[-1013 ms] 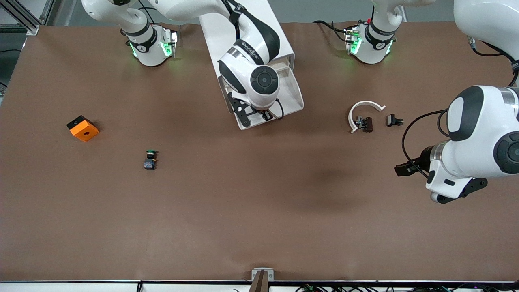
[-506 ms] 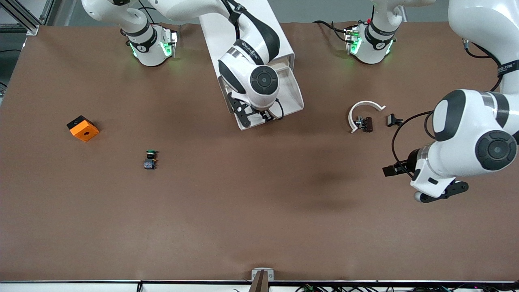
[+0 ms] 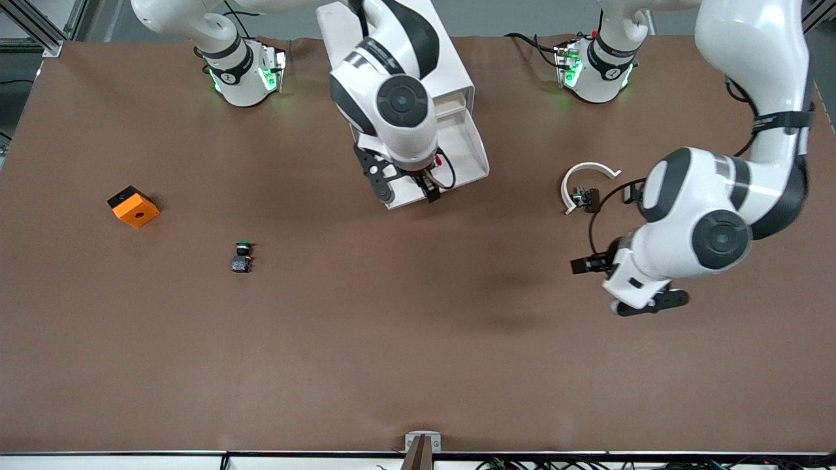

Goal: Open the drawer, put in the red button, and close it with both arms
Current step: 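Withdraw the right gripper while the left gripper reaches the drawer front, then push the drawer closed with the left gripper while the right gripper returns to rest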

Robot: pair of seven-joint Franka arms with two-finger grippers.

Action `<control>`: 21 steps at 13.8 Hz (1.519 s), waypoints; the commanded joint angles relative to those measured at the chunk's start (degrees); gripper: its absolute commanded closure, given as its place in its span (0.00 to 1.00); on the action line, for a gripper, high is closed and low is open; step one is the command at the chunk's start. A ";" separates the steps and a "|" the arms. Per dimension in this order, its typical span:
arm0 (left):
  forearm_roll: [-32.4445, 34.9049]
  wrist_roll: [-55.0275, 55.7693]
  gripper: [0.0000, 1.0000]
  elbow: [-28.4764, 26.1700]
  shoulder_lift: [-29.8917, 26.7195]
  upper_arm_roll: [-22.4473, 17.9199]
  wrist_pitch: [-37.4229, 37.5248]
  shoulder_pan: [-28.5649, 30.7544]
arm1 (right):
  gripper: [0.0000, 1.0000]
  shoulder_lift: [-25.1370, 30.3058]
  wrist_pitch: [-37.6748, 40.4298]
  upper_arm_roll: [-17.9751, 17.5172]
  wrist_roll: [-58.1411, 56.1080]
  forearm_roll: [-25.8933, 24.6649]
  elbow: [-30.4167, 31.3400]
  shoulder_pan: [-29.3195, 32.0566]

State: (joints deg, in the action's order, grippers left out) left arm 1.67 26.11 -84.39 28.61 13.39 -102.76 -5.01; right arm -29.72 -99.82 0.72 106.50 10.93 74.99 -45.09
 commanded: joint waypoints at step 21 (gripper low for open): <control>-6.59 25.11 0.00 -9.31 7.61 10.96 -10.88 -11.41 | 0.00 27.17 3.32 -0.37 -88.10 -1.43 23.53 40.07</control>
State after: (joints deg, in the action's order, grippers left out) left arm -4.22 48.95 -94.32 36.42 24.18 -114.97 -15.28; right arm -5.65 -94.38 1.39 23.96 10.60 94.67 -7.81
